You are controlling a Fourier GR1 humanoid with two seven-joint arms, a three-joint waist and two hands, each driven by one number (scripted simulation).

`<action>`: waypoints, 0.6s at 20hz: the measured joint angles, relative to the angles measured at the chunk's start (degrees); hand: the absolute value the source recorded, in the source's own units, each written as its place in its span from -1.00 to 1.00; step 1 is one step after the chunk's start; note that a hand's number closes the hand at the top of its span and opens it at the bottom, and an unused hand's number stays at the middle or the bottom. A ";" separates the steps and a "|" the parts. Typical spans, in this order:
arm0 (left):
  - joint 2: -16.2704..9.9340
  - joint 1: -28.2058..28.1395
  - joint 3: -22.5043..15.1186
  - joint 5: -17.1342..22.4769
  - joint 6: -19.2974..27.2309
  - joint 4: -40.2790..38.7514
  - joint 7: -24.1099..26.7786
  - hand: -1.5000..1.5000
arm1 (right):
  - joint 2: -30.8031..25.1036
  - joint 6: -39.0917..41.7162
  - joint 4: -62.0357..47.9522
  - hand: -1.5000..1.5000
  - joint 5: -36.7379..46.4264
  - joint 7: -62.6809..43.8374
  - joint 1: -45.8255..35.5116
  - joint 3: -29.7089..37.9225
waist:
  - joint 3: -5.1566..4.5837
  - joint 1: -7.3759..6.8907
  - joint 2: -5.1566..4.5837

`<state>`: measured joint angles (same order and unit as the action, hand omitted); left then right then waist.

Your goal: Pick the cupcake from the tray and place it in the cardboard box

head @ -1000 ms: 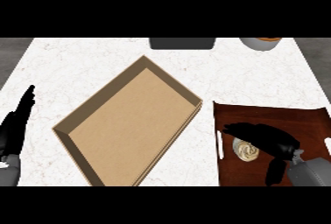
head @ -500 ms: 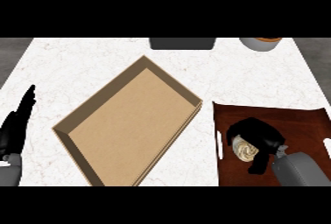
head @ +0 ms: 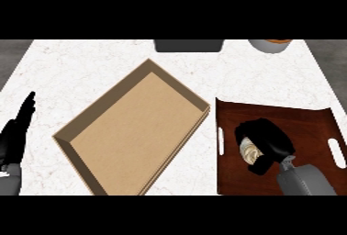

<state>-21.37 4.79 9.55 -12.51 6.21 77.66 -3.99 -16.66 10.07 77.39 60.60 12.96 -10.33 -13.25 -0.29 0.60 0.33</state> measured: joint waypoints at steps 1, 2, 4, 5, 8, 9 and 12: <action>-0.13 -0.24 0.24 0.17 -0.19 -0.23 0.42 0.00 | 0.92 -0.86 1.26 1.00 0.48 -2.57 1.45 0.43 | 0.04 0.14 0.02; -0.14 -0.64 0.28 0.17 -0.24 0.05 0.44 0.00 | 1.98 -1.91 3.06 1.00 1.27 -5.15 3.19 0.41 | 0.08 0.24 0.04; -0.07 -0.25 0.32 0.18 -0.34 -0.15 0.18 0.00 | 3.35 -2.84 7.70 1.00 2.90 -10.09 4.43 0.69 | 0.14 0.42 0.04; 0.06 -0.27 0.29 0.13 -0.29 0.09 0.00 0.00 | 3.77 -3.37 10.09 1.00 3.88 -12.15 5.26 0.66 | 0.16 0.40 0.04; 0.29 -1.34 0.49 -0.03 -0.25 0.28 1.25 0.00 | 4.56 -3.88 17.53 1.00 5.88 -16.61 7.76 0.48 | 0.20 0.19 -0.02; 0.46 -1.04 0.43 -0.31 0.02 0.05 1.18 0.00 | 5.24 -4.24 20.27 1.00 6.55 -17.84 8.39 -0.10 | 0.21 0.24 -0.03; 0.43 -0.31 0.60 -0.23 -0.29 -0.56 0.82 0.00 | 5.19 -4.32 27.63 1.00 6.35 -18.42 7.69 0.25 | 0.23 0.21 -0.05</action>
<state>-20.94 4.49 10.15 -12.74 5.93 77.10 -3.17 -11.48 5.76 105.02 66.95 -5.46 -2.64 -12.99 -0.05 0.81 0.28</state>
